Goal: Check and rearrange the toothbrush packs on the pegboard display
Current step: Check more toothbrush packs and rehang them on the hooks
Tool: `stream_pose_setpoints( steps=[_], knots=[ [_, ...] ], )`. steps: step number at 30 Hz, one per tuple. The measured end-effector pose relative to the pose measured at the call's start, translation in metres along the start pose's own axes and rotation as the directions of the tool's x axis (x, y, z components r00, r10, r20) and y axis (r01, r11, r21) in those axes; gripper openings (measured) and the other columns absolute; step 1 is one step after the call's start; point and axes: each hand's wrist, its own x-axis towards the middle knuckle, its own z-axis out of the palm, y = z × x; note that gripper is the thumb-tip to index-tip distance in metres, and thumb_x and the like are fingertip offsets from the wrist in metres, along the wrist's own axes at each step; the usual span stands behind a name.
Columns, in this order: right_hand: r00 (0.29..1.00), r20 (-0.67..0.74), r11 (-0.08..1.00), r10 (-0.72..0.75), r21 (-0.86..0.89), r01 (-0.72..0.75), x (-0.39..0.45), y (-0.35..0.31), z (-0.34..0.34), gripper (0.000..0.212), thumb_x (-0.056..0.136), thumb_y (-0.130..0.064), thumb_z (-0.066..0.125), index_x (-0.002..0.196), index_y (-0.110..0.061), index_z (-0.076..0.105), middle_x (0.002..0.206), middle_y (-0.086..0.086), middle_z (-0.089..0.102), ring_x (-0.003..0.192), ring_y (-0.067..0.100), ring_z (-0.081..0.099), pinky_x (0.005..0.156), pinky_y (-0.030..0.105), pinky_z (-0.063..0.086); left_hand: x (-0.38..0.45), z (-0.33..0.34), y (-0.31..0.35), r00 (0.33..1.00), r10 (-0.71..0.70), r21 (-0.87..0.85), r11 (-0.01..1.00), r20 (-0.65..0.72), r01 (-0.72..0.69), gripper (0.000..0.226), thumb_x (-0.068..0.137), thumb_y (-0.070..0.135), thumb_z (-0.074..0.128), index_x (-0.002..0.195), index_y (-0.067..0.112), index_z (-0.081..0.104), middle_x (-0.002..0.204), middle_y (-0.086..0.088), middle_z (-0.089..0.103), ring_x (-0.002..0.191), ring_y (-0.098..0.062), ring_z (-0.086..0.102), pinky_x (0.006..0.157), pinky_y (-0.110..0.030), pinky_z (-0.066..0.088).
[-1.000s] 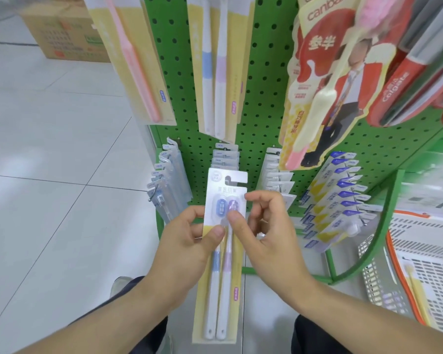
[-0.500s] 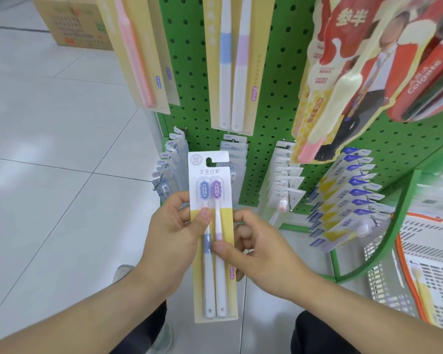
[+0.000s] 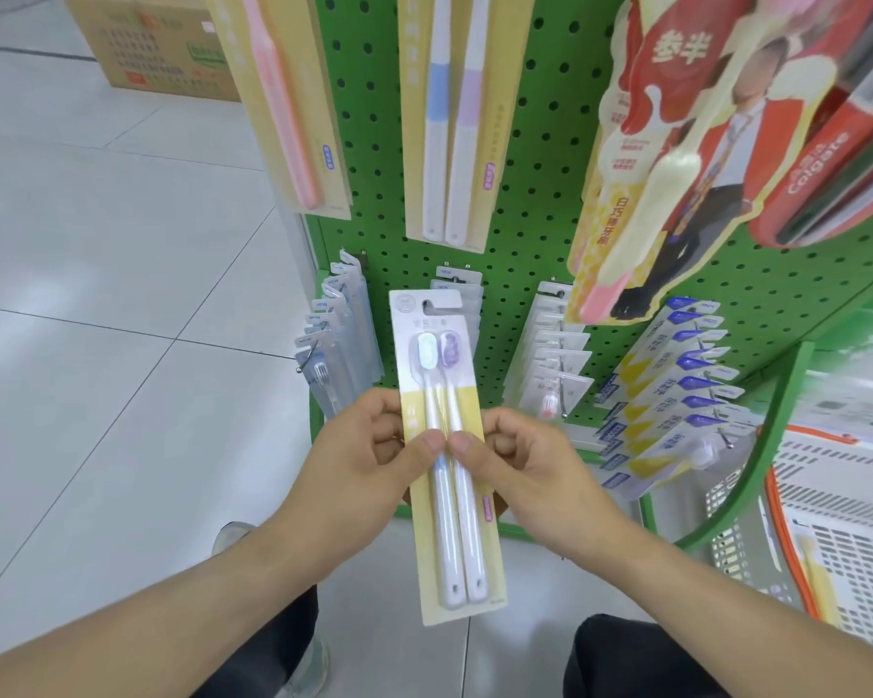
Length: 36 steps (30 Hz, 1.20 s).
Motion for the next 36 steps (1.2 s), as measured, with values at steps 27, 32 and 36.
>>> stream_pose_setpoints(
  steps=[27, 32, 36],
  knots=[
    [0.932, 0.289, 0.974, 0.218, -0.128, -0.188, -0.004, -0.014, -0.013, 0.039, 0.082, -0.004, 0.08, 0.116, -0.001, 0.061, 0.099, 0.028, 0.069, 0.068, 0.034, 0.073, 0.062, 0.04, 0.062, -0.008, -0.021, -0.005, 0.946, -0.203, 0.356, 0.929, 0.252, 0.104, 0.04, 0.087, 0.032, 0.075, 0.119, 0.026, 0.051, 0.093, -0.008, 0.07, 0.065, -0.026, 0.072, 0.061, -0.036, 0.06],
    [0.917, 0.325, 0.972, 0.229, -0.118, -0.201, -0.005, -0.015, -0.018, 0.039, 0.088, -0.007, 0.075, 0.125, -0.009, 0.061, 0.107, 0.025, 0.069, 0.076, 0.037, 0.073, 0.069, 0.04, 0.062, -0.007, -0.022, -0.006, 0.947, -0.183, 0.33, 0.94, 0.263, 0.089, 0.045, 0.083, 0.023, 0.081, 0.118, 0.025, 0.053, 0.089, -0.01, 0.07, 0.065, -0.028, 0.072, 0.062, -0.038, 0.06],
    [0.891, 0.388, 0.969, 0.236, -0.164, -0.185, -0.007, -0.015, -0.021, 0.037, 0.092, -0.004, 0.07, 0.127, -0.011, 0.061, 0.112, 0.02, 0.07, 0.081, 0.036, 0.074, 0.069, 0.039, 0.061, -0.008, -0.02, -0.006, 0.948, -0.185, 0.398, 0.915, 0.258, 0.07, 0.046, 0.081, 0.019, 0.084, 0.116, 0.027, 0.054, 0.086, -0.003, 0.07, 0.067, -0.025, 0.073, 0.066, -0.04, 0.062]
  ],
)
